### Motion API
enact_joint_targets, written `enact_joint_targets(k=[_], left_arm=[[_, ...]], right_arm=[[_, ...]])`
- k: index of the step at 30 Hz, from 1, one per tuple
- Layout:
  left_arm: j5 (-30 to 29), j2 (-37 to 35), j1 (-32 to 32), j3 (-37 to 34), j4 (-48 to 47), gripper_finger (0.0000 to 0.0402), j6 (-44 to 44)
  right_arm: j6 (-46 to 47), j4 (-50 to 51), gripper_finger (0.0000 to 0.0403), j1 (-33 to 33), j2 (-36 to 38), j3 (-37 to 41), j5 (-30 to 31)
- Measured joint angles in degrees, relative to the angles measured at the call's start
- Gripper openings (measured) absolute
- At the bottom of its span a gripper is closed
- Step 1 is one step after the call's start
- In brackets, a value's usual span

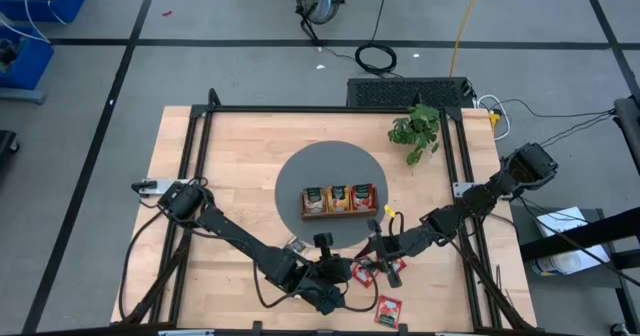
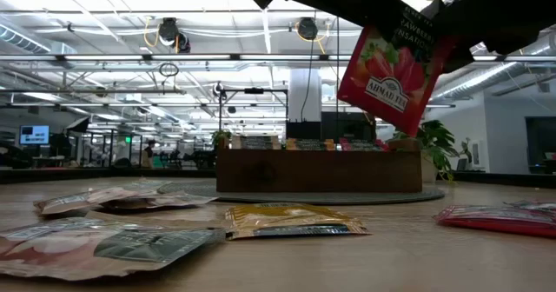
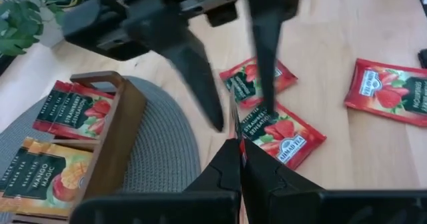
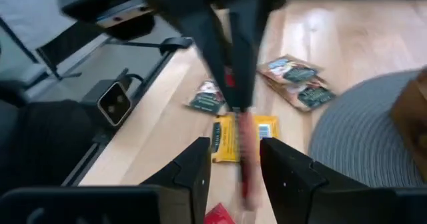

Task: Pick & Place Tea
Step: Put the red tea bag into the right slot of the wooden organizer

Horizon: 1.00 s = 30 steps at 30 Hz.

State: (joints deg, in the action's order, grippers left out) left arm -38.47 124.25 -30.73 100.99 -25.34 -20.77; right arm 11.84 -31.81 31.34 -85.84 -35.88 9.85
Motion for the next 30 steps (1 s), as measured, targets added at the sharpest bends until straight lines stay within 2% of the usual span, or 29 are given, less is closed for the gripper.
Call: enact_joint_targets(k=[4, 8, 10, 15, 22, 25, 27, 30], left_arm=[[0.8, 0.0, 0.3, 0.0, 0.0, 0.0003, -0.2], [1.8, 0.0, 0.3, 0.0, 0.0, 0.0004, -0.2], [2.2, 0.0, 0.3, 0.0, 0.1, 0.0004, -0.2], [3.4, 0.0, 0.3, 0.0, 0.0, 0.0013, -0.9], [6.0, -0.5, -0.6, 0.0, -0.2, 0.0073, 2.3], [8.7, -1.6, -1.6, 0.0, -3.5, 0.0095, 3.7], [9.3, -2.9, -2.8, 0.0, -7.0, 0.0106, 1.9], [4.0, -3.9, -6.3, 0.0, -7.8, 0.0111, -1.6]], right_arm=[[-2.1, 0.5, 0.0090, -0.1, -0.3, 0.0, -1.2], [-2.2, 1.0, 0.0026, -0.5, -0.3, 0.0, -1.4], [-2.4, 1.3, 0.0008, -0.9, -0.3, 0.0, -2.6], [-2.6, 2.9, 0.0002, -2.0, -0.3, 0.0, -2.7], [-4.0, 7.0, 0.0001, -3.5, -0.2, 0.0, -2.7], [-3.9, 9.5, 0.0000, -4.1, 1.1, 0.0, -2.6], [-3.7, 14.4, 0.0000, -4.9, 3.0, -0.8, -2.6], [-3.1, 26.2, 0.0000, -6.3, 5.6, -5.0, -1.5]])
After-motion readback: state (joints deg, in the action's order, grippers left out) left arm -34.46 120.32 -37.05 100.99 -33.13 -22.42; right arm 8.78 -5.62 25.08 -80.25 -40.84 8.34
